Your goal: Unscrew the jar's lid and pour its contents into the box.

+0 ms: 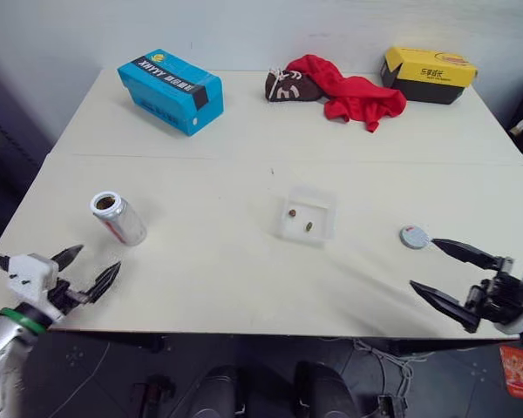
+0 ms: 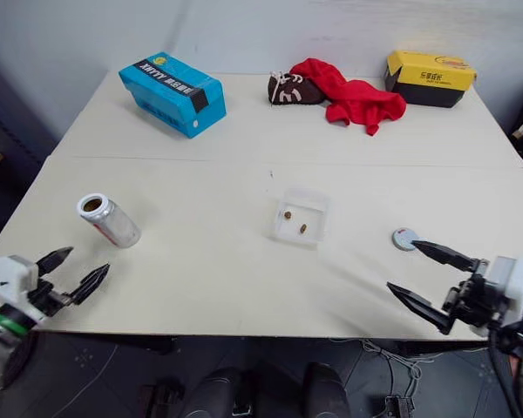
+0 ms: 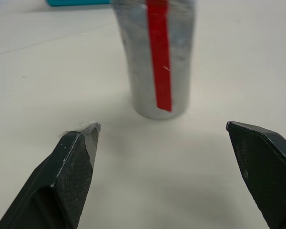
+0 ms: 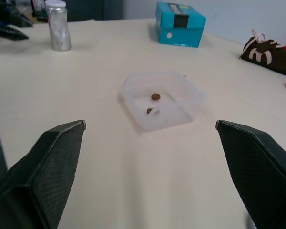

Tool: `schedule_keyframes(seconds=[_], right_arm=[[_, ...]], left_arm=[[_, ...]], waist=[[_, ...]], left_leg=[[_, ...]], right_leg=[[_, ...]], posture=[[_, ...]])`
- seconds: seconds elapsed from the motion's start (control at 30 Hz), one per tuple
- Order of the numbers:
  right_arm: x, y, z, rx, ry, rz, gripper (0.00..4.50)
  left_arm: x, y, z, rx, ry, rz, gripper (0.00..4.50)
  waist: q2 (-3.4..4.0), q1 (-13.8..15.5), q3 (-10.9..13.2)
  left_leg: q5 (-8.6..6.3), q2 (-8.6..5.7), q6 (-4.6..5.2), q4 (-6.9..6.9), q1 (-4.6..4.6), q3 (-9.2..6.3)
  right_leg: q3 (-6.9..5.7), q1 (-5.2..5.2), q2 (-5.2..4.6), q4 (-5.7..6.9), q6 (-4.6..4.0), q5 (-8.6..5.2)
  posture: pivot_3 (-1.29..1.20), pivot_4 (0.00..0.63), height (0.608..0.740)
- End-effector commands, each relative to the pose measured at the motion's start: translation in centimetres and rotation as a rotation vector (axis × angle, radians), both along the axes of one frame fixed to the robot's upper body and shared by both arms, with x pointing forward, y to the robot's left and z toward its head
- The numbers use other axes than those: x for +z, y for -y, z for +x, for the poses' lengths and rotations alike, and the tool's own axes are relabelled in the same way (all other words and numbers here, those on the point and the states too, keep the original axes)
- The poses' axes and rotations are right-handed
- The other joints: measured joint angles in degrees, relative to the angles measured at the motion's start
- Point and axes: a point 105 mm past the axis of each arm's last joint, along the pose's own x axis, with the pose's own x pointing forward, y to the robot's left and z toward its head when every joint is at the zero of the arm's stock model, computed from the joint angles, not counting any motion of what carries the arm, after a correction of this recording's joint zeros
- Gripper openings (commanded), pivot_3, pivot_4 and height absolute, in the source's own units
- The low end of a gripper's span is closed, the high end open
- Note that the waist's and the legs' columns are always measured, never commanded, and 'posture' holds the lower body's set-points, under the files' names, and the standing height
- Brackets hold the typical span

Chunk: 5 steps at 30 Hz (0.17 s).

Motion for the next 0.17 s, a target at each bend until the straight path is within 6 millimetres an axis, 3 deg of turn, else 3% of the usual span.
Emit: schedule_keyframes(seconds=[0.03, 0.17], right_arm=[[0.7, 2.1, -1.0, 0.029, 0.009, -0.089, 4.5], [0.1, 3.8, -1.5, 0.07, -0.029, -0.161, 4.5]], left_arm=[[2.2, -0.5, -2.0, -0.08, -0.014, 0.09, 4.46], [3.1, -1.7, -3.6, -0.085, -0.044, 0.131, 4.46]], waist=[[0.03, -0.17, -0.01], [0.03, -0.12, 0.0]], left_leg=[[-0.01, 0.0, 0.0, -0.07, 0.05, 0.0], [-0.04, 0.09, -0.04, -0.12, 0.04, 0.0]], right_leg=[[0.01, 0.01, -0.01, -0.05, -0.01, 0.0], [0.0, 0.01, 0.03, -0.22, -0.05, -0.02]], posture=[[0.0, 0.15, 0.74], [0.0, 0.15, 0.74]])
